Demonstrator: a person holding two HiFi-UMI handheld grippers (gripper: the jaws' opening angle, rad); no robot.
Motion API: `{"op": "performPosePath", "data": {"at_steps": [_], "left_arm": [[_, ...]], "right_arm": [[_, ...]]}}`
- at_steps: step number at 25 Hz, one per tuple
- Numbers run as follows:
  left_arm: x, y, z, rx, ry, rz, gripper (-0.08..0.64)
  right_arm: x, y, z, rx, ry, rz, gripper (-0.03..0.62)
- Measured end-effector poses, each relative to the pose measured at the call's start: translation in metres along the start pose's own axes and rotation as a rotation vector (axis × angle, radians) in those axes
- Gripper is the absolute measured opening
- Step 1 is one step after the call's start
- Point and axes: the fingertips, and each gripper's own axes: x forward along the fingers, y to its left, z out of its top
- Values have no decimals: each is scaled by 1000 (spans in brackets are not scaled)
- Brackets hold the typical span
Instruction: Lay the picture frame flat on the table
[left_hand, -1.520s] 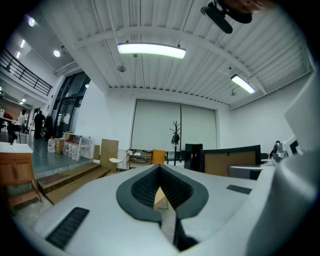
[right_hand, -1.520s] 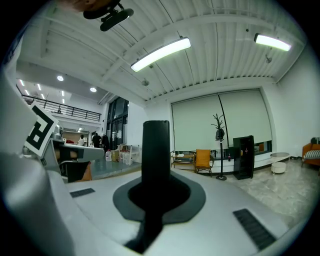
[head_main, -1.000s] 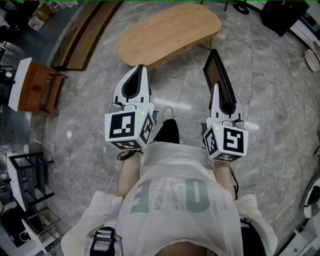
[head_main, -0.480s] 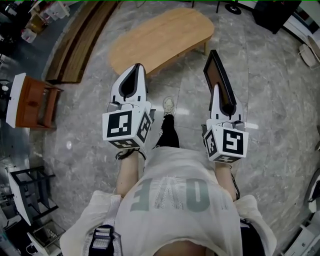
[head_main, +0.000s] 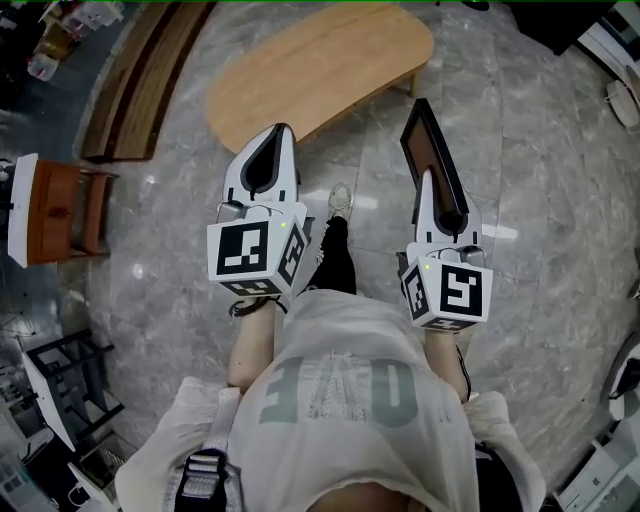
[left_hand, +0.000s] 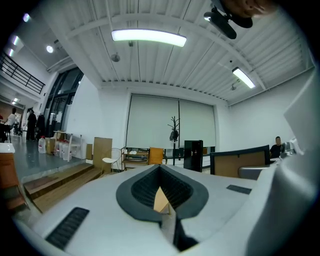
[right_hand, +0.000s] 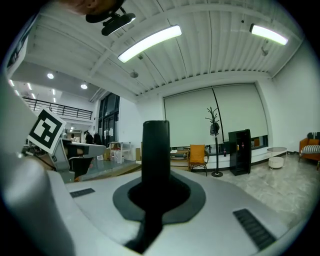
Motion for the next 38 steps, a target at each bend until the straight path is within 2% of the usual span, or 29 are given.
{"op": "performPosePath", "data": {"at_steps": [12, 18, 26, 38], "left_arm": [[167, 67, 41, -2, -30, -95, 9], [225, 89, 52, -14, -44, -97, 9], [273, 131, 70, 1, -58, -67, 9], [318, 157, 76, 29, -76, -63, 9]], "right_arm": [[166, -9, 35, 14, 62, -45, 17], [229, -20, 58, -17, 60, -42, 17], [301, 1, 85, -21, 18, 48, 17], [352, -3, 86, 2, -1, 35, 17]]}}
